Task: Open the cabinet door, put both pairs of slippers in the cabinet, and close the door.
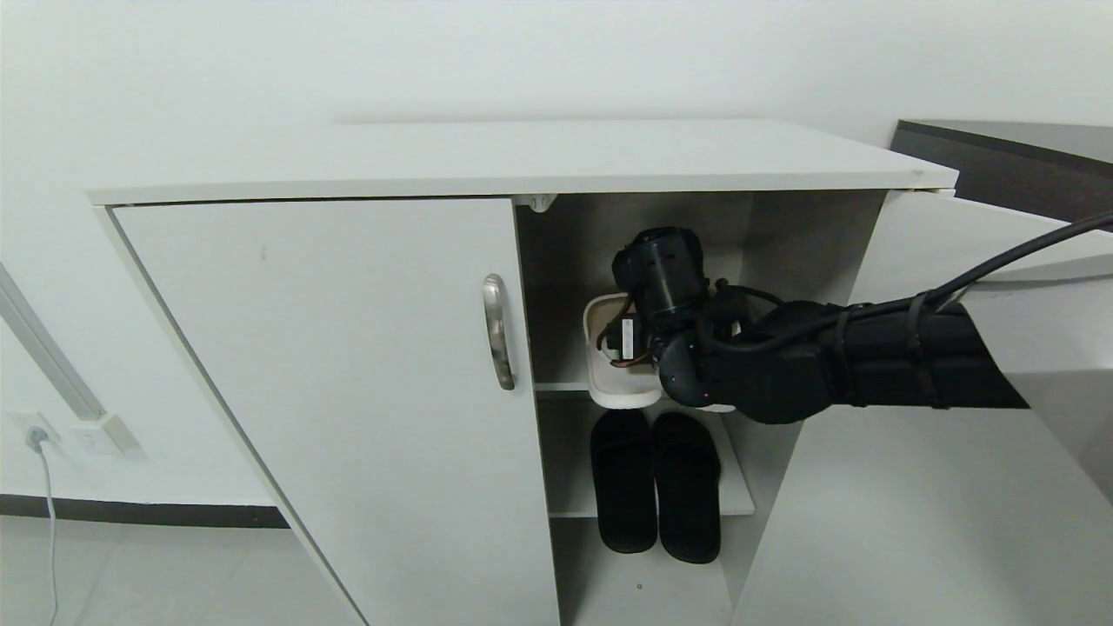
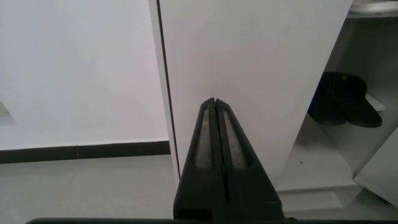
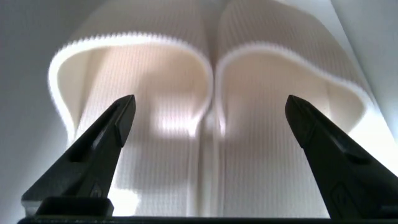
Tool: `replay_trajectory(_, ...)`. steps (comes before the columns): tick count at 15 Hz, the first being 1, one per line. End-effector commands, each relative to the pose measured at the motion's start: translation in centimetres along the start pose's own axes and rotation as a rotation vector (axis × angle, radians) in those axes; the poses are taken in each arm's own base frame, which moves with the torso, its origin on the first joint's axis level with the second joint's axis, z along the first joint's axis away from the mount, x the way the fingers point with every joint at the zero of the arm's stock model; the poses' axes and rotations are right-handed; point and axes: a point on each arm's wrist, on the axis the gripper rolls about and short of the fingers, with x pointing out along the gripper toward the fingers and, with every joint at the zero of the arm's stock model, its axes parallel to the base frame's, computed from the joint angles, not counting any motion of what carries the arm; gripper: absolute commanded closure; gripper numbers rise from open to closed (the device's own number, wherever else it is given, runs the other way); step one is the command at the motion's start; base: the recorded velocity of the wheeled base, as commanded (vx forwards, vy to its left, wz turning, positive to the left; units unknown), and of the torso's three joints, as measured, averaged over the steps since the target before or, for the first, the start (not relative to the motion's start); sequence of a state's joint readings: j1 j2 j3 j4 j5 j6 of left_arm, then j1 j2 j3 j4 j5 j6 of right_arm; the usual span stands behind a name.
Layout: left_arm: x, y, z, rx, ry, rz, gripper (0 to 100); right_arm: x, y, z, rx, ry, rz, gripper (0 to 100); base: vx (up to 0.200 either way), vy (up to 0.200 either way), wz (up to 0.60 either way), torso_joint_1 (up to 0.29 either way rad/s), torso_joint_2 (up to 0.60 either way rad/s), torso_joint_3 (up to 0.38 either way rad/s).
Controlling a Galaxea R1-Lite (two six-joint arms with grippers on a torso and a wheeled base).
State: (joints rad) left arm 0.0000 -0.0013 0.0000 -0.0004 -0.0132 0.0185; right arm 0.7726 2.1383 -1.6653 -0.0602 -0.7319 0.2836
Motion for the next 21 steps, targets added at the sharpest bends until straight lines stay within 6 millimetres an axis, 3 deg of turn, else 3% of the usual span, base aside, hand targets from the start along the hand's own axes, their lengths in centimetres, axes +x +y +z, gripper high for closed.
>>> replay_trajectory(1,0.0,0.0,0.0,0.0,0.002,0.001,100,-2.3,-0.8,0.7,0.02,-0.013,0.022,0,0.0,0.0,0.0,0.0,0.0,0.0)
replay_trajectory(8,0.0,0.0,0.0,0.0,0.002,-0.001,100,-8.1,-2.2,-0.9,0.019,-0.029,0.139,0,0.0,0.0,0.0,0.0,0.0,0.0)
replay_trajectory(9,0.0,0.0,0.0,0.0,0.002,-0.001,100,-9.8,-3.0,-1.5,0.012,-0.021,0.191,0,0.0,0.0,0.0,0.0,0.0,0.0)
replay_trajectory(11,0.0,0.0,0.0,0.0,0.002,-0.001,100,-11.2,-4.2,-2.6,0.002,-0.005,0.265,0,0.0,0.0,0.0,0.0,0.0,0.0)
replay_trajectory(15,0.0,0.0,0.0,0.0,0.002,-0.001,100,-11.4,-5.0,-4.5,-0.001,0.0,0.3,0,0.0,0.0,0.0,0.0,0.0,0.0)
replay_trajectory(16,0.0,0.0,0.0,0.0,0.002,-0.001,100,-11.7,-5.2,-4.9,-0.008,0.008,0.324,100,0.0,0.0,0.0,0.0,0.0,0.0)
replay_trajectory(21,0.0,0.0,0.0,-0.002,0.0,-0.001,100,-12.9,-6.4,-7.1,-0.035,0.031,0.486,100,0.0,0.0,0.0,0.0,0.0,0.0)
